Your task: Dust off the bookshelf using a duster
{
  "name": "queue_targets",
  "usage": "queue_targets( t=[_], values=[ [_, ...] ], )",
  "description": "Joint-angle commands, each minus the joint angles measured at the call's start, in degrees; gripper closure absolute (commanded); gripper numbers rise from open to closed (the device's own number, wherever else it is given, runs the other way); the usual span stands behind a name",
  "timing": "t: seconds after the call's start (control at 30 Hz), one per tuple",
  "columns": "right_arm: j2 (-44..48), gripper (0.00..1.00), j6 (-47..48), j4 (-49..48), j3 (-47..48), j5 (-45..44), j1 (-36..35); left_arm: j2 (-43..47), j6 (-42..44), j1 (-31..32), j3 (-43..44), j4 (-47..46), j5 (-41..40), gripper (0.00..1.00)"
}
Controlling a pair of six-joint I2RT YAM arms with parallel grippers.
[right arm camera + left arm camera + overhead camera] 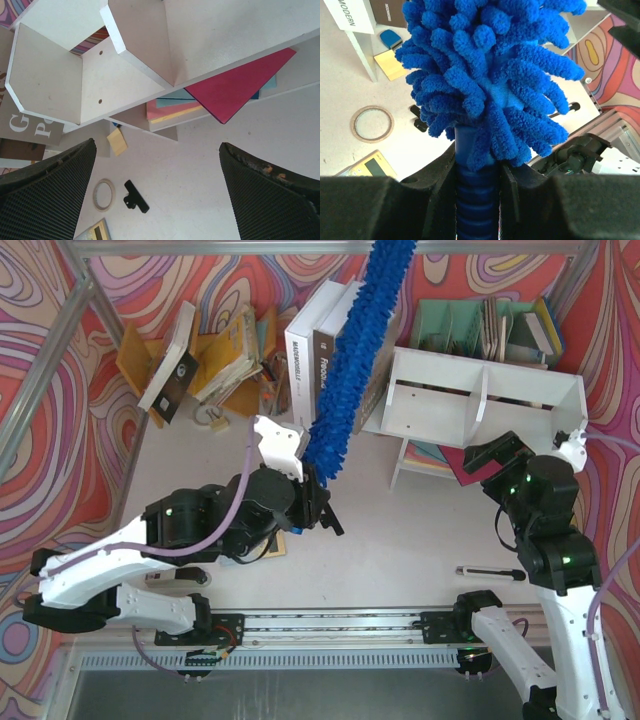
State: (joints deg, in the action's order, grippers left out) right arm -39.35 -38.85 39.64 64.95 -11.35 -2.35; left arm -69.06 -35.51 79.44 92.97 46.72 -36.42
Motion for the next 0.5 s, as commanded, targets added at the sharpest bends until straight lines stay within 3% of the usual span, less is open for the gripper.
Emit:
queue_targets(
  t=[0.0, 0.3, 0.47],
  values=[
    [0.32, 0.01, -0.06, -1.38, -0.88, -0.51, -0.10, 2.76, 1.82, -0.16, 4.43, -0.11, -2.64, 1.00],
    [-0.05, 0.01, -0.51, -2.09, -1.32, -0.24, -0.05, 4.35, 2.25, -0.15, 9.90, 6.14, -3.78, 1.00],
    [-0.21, 0.01, -0.31, -2.03, -0.90, -0.25, -0.09, 5.01, 0.56, -0.45, 8.45, 8.67, -5.11, 1.00]
  ],
)
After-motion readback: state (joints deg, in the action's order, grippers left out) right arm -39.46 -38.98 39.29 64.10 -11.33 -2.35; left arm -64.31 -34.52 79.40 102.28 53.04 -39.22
